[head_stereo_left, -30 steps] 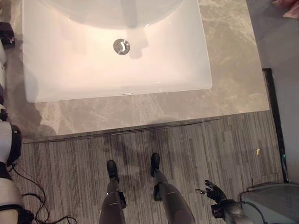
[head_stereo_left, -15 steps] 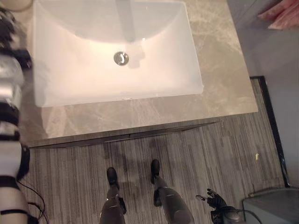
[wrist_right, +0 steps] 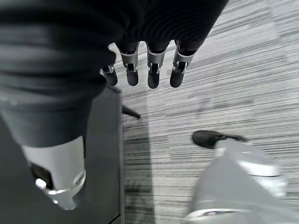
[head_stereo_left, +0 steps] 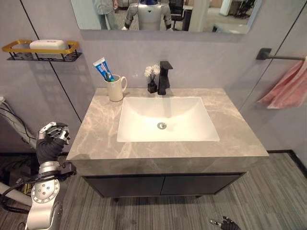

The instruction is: Put brush and paste in cup on sink, flatten towel.

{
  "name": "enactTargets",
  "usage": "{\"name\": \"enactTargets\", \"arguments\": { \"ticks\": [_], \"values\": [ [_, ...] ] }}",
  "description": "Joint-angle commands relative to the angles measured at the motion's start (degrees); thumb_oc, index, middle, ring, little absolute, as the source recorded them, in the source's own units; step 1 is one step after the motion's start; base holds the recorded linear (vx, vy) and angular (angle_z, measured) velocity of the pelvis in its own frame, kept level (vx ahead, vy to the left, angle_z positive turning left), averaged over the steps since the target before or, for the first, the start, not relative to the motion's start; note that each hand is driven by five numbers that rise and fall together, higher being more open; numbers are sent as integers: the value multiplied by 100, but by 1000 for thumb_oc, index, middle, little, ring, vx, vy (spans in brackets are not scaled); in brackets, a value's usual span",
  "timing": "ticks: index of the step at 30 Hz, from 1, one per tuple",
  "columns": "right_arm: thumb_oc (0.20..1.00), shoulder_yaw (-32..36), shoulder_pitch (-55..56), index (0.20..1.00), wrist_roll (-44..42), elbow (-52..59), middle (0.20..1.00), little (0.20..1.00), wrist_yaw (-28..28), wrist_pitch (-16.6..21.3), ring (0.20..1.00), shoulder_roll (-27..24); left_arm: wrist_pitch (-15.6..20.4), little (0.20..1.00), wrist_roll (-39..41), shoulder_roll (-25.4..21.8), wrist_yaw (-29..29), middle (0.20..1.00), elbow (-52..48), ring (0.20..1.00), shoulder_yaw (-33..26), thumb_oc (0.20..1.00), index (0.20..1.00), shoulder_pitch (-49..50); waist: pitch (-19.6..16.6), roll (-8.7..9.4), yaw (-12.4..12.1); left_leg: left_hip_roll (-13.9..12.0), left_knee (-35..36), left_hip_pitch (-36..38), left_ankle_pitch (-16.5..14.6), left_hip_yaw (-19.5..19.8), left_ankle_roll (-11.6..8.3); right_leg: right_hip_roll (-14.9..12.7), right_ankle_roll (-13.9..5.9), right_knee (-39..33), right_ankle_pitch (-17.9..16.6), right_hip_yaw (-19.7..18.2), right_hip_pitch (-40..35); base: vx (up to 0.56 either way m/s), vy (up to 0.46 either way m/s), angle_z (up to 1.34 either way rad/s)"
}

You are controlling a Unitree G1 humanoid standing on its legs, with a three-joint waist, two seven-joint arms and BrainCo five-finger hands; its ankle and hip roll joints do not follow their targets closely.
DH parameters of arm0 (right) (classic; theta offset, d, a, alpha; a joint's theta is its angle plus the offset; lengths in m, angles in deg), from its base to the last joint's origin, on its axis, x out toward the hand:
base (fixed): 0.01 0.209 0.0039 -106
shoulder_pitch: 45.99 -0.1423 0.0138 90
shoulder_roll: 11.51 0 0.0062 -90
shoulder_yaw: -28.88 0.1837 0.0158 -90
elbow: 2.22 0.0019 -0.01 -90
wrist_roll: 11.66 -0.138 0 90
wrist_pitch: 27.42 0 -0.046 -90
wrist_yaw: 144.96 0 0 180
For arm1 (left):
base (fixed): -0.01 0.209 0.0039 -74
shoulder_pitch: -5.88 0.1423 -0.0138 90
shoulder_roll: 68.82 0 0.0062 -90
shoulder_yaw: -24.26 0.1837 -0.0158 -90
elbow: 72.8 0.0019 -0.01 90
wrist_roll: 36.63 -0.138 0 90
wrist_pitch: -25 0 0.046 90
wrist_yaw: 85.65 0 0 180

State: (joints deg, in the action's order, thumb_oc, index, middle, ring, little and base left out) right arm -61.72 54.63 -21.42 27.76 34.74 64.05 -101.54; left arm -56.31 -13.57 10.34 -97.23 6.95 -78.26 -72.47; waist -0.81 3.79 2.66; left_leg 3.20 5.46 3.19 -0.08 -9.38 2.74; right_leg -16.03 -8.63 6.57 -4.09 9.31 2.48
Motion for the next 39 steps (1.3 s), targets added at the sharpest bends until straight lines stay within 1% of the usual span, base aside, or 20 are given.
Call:
{"name": "enactTargets", "arguments": {
  "ticks": [1,3,4,5,8,13,20,22,23,24,25,26,28,30,31,33,34,35,36,39],
  "values": [
    [1000,-170,-427,1000,155,-21,1000,1000,32,154,1000,-13,545,200,-205,-186,130,200,-276,200,-259,200,200,-680,647,-18,8,-150,-96,236,-366,-258,-1,-91,-333,4,-990,-1,-165,-75,170,-35],
    [1000,-302,-327,1000,30,-15,1000,1000,28,231,1000,84,611,200,-123,-88,154,200,-252,200,-16,200,200,-944,694,-111,266,-172,-141,274,-354,-190,61,737,-62,319,-136,-631,190,-39,152,-40],
    [1000,-302,-325,1000,29,-14,1000,1000,29,232,1000,82,613,200,-123,-87,153,200,-249,200,-14,200,200,-945,694,-114,259,-176,-140,281,-362,-196,57,741,-56,349,-113,-638,201,6,55,11],
    [1000,-388,-240,1000,-23,-28,1000,1000,20,264,1000,121,608,200,-77,-28,160,200,-308,200,53,200,200,-946,682,-115,282,-172,-130,332,-360,-220,67,1013,86,355,118,-517,236,-3,-9,32],
    [1000,-453,-282,1000,-31,-113,1000,1000,69,291,1000,146,629,200,-57,65,71,200,-417,200,99,200,200,-1084,725,-71,190,-185,-226,295,-344,-337,10,1173,207,347,214,134,296,-48,-35,7],
    [1000,-507,-317,1000,-2,-151,1000,1000,85,285,1000,98,658,200,47,180,100,200,-287,200,243,200,200,-1182,728,-46,213,-225,-348,274,-351,-393,-32,1286,237,288,290,95,227,-4,-85,-16],
    [1000,-339,-293,1000,-32,-301,1000,1000,204,288,1000,-151,585,200,157,314,145,200,-44,200,350,200,200,-1087,646,-69,254,-377,-474,337,-382,-393,-156,1477,446,-82,471,1,-128,65,-138,-6],
    [1000,-271,-301,1000,-73,-355,1000,1000,235,298,1000,-226,594,200,192,363,112,200,26,200,401,200,200,-1176,677,-47,278,-401,-893,206,-496,-360,-196,1480,507,-115,502,5,-174,14,-135,6],
    [1000,-235,-334,1000,-72,-392,1000,1000,271,296,1000,-320,613,200,274,423,122,200,25,200,464,200,200,-1249,781,3,267,-430,-1523,-62,-557,-333,-272,1416,575,-141,522,9,-247,-18,-76,14],
    [1000,-232,-337,1000,-72,-393,1000,1000,270,296,1000,-320,614,200,275,424,123,200,27,200,465,200,200,-1254,782,-3,274,-444,-1588,-100,-586,-322,-276,1422,579,-141,522,19,-242,-21,-112,23],
    [1000,-220,-341,1000,-60,-407,1000,1000,281,298,1000,-361,630,200,300,440,121,200,42,200,505,200,200,-1302,835,13,266,-487,-1916,-262,-536,-275,-339,1408,620,-140,530,34,-264,-21,-85,21],
    [1000,-114,-360,1000,-103,-494,1000,1000,376,288,1000,-439,660,200,328,466,82,200,102,200,610,200,200,-1437,968,24,240,-642,-2230,-731,-148,-118,-507,1367,683,-180,562,53,-350,-2,-65,24],
    [1000,-40,-340,1000,-133,-482,1000,1000,436,290,1000,-457,647,200,326,426,41,200,189,200,600,200,200,-1437,970,43,242,-850,-1859,-1013,4,-151,-483,1282,662,-223,593,63,-421,52,19,27],
    [1000,-53,-342,1000,-102,-491,1000,1000,492,301,1000,-463,671,200,308,385,-43,200,182,200,599,200,200,-1456,992,23,185,-1020,-1539,-1209,399,85,-566,1281,650,-191,655,2,-446,84,47,16],
    [1000,-52,-343,1000,-102,-493,1000,1000,492,303,1000,-463,671,200,307,385,-45,200,183,200,600,200,200,-1458,991,27,191,-1015,-1505,-1197,423,91,-573,1279,654,-185,660,9,-444,93,61,-4],
    [1000,-109,-341,1000,-92,-548,1000,1000,551,317,1000,-445,715,200,361,430,-148,200,235,200,573,200,200,-1416,1055,-81,116,-1247,-875,-1324,942,538,-765,1287,614,-147,759,-238,-549,182,151,-17],
    [1000,-118,-369,1000,-93,-598,1000,1000,567,323,1000,-448,728,200,362,429,-183,200,267,200,566,200,200,-1407,1053,-132,98,-1292,-732,-1262,1054,624,-816,1303,592,-154,789,-311,-601,207,187,-58],
    [1000,-100,-376,1000,-110,-609,1000,1000,578,331,1000,-459,731,200,362,439,-202,200,306,200,563,200,200,-1388,1056,-167,84,-1300,-728,-1208,1085,642,-848,1300,571,-158,813,-373,-661,207,204,-70],
    [1000,-72,-394,1000,-110,-641,1000,1000,580,328,1000,-449,719,200,347,419,-167,200,307,200,559,200,200,-1358,968,-239,102,-1246,-697,-1004,866,664,-804,1274,516,-131,869,-473,-702,154,156,-79],
    [1000,9,-411,1000,-148,-664,1000,1000,591,328,1000,-429,723,200,246,355,-138,200,392,200,598,200,200,-1366,875,-263,104,-1102,-833,-911,664,656,-729,1132,435,-156,833,-598,-790,186,212,-58]
  ]
}}
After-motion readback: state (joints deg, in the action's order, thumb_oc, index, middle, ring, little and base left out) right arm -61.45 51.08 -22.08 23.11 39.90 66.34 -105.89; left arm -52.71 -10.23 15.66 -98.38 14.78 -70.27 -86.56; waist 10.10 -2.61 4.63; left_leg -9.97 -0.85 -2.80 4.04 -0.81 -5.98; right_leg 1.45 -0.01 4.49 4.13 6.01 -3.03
